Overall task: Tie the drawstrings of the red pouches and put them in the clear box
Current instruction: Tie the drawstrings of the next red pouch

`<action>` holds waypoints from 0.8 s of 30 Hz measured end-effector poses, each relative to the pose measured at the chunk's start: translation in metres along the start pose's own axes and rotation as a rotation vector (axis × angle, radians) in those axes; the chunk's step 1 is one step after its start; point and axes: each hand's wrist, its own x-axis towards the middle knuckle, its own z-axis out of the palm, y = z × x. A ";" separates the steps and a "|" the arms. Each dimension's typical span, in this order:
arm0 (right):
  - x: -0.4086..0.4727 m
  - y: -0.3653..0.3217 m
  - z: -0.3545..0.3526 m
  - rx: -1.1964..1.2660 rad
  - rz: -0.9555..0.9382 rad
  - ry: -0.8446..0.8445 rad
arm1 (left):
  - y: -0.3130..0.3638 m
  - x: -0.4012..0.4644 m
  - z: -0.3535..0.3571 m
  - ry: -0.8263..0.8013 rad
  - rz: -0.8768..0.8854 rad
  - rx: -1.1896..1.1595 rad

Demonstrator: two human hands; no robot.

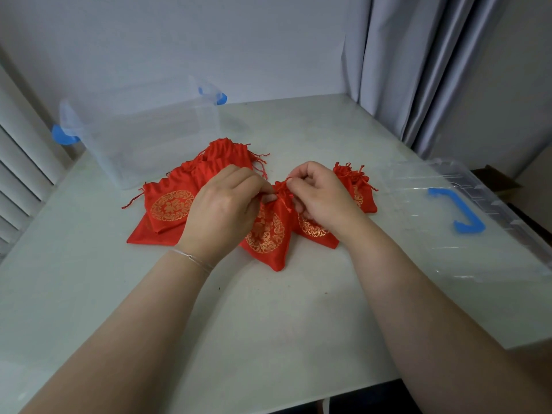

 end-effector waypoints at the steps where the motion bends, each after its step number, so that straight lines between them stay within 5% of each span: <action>1: 0.001 0.002 0.000 -0.129 -0.063 0.014 | 0.000 0.000 0.000 0.006 0.003 0.001; 8: 0.001 0.008 -0.005 -0.485 -0.259 0.004 | 0.004 0.001 0.003 -0.006 -0.061 -0.146; 17: -0.003 0.000 0.010 0.071 -0.036 -0.125 | 0.010 0.008 -0.003 0.011 -0.861 -0.921; 20: -0.005 0.006 0.018 -0.095 -0.158 -0.117 | 0.005 0.008 0.000 -0.033 -1.068 -0.948; 24: -0.007 0.009 0.023 -0.340 -0.352 -0.103 | -0.003 0.003 0.003 -0.163 -1.088 -0.835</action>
